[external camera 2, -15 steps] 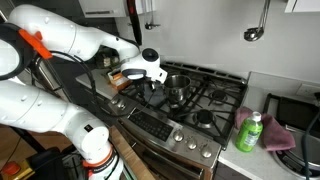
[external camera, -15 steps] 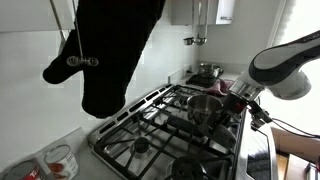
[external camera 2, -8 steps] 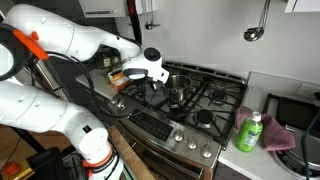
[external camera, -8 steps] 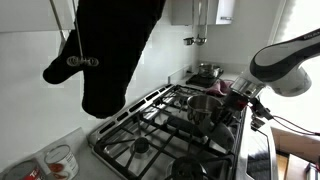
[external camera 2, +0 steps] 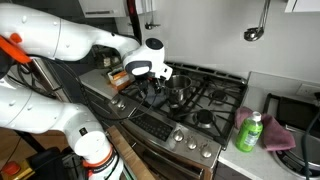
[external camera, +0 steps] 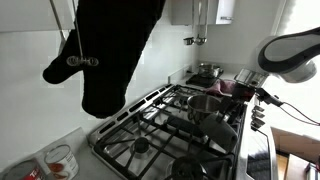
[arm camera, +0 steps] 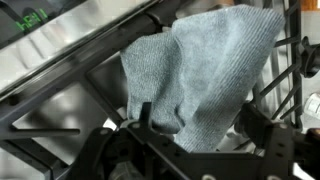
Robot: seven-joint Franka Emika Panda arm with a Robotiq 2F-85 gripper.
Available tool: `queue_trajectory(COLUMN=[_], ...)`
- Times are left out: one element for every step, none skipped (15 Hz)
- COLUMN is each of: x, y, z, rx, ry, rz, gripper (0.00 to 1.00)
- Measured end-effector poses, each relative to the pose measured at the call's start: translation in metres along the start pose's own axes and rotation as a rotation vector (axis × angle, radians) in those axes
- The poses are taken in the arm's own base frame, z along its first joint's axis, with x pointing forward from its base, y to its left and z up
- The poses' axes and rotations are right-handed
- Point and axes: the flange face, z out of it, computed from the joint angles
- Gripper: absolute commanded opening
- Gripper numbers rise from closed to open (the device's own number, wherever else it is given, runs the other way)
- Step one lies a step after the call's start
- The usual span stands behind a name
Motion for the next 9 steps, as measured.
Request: queue_trajectory(x=[0.000,0.000,0.000,0.001,0.002,0.002,0.002,0.001,0.001], y=[0.001,0.001,0.002,0.003,0.005,0.006,0.005,0.005,0.004], z=[-0.010,-0.020,-0.032,-0.045,-0.060,-0.068,-0.070,-0.068,-0.066], rx=[-0.019,-0.039,-0.060,-0.080,-0.099,-0.099,-0.097,-0.097,-0.098], ry=[-0.001,0.002,0.014,0.031,0.059,0.078,0.082,0.077,0.071], rz=[-0.006,-0.013,-0.022,-0.029,-0.033,-0.032,-0.034,-0.036,-0.038], gripper=[1.00,1.00,1.00,1.00,1.00,1.00,1.00,1.00,1.00])
